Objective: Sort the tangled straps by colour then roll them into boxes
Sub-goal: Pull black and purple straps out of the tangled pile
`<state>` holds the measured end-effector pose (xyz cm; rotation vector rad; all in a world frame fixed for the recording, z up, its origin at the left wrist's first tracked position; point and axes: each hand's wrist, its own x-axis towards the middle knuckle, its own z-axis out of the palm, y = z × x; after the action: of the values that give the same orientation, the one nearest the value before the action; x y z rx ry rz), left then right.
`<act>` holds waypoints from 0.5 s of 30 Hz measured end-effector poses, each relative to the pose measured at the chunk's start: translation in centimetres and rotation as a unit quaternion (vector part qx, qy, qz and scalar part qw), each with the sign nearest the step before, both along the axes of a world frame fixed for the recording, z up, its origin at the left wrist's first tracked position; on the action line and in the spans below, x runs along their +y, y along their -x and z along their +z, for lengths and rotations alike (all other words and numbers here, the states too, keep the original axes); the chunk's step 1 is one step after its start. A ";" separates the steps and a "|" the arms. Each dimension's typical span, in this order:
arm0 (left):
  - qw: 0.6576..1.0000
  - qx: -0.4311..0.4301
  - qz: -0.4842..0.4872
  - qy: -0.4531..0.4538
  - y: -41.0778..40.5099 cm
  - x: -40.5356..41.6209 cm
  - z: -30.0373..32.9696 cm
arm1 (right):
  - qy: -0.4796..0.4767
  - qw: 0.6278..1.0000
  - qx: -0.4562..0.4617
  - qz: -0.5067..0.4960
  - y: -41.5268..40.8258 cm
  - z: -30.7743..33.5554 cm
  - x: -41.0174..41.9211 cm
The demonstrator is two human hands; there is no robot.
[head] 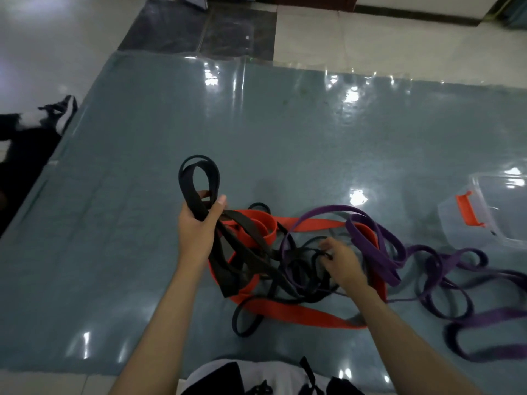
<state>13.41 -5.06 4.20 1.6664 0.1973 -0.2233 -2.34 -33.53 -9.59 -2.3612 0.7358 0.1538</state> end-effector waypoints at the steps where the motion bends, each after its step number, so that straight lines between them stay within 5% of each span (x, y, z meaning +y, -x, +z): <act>1: 1.000 0.003 0.015 0.002 -0.2 0.1 -0.1 | 0.025 0.999 -0.033 -0.033 0.1 0.3 0.1; 5: 1.000 0.015 0.022 0.006 -0.6 0.1 -0.3 | 0.103 0.986 -0.097 -0.088 -0.1 2.0 -0.2; 8: 1.000 0.013 0.003 0.009 -0.4 -0.4 -0.1 | 0.087 0.995 0.020 -0.044 -0.3 3.0 -1.4; 10: 1.000 0.006 -0.006 0.005 -0.1 -0.7 0.1 | 0.024 0.993 0.104 -0.043 -0.2 2.9 -2.0; 13: 1.000 -0.007 -0.017 -0.002 0.4 -0.9 0.5 | -0.187 0.978 0.036 -0.086 0.0 2.7 -1.5; 15: 1.000 -0.010 -0.016 0.002 0.8 -0.9 0.7 | -0.238 0.968 0.001 -0.078 0.1 3.2 -0.8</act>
<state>12.65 -5.96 4.91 1.6678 0.1548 -0.2314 -2.46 -34.32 -6.37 -1.8412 0.7826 0.2373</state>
